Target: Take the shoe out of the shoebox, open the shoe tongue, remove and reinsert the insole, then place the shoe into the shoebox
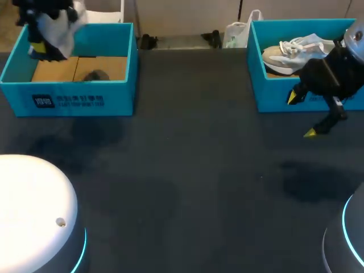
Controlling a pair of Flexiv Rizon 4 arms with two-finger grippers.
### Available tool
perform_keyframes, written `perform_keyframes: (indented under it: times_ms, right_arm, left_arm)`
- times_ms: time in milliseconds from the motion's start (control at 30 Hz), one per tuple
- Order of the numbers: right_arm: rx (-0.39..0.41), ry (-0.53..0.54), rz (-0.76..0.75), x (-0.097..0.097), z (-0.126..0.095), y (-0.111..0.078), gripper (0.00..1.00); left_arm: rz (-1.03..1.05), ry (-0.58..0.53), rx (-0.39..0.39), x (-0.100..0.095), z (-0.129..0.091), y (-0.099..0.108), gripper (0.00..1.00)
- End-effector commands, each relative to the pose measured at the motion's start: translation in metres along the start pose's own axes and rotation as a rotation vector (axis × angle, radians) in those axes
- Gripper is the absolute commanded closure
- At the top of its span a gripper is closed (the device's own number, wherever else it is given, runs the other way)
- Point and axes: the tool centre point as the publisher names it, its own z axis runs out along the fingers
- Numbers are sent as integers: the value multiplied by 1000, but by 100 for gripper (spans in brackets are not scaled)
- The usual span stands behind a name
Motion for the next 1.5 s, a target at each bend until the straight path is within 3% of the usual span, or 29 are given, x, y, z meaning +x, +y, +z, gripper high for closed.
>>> perform_keyframes:
  times_ms: [33, 1433, 1500]
  right_arm:
    - [4, 1, 1, -1, 1, 0, 0]
    - [4, 1, 1, -1, 1, 0, 0]
    - [4, 1, 1, -1, 1, 0, 0]
  left_arm:
    - [2, 0, 40, -6, -8, 36, 100]
    - [2, 0, 40, -6, -8, 36, 100]
    - [14, 6, 49, -13, -6, 47, 100]
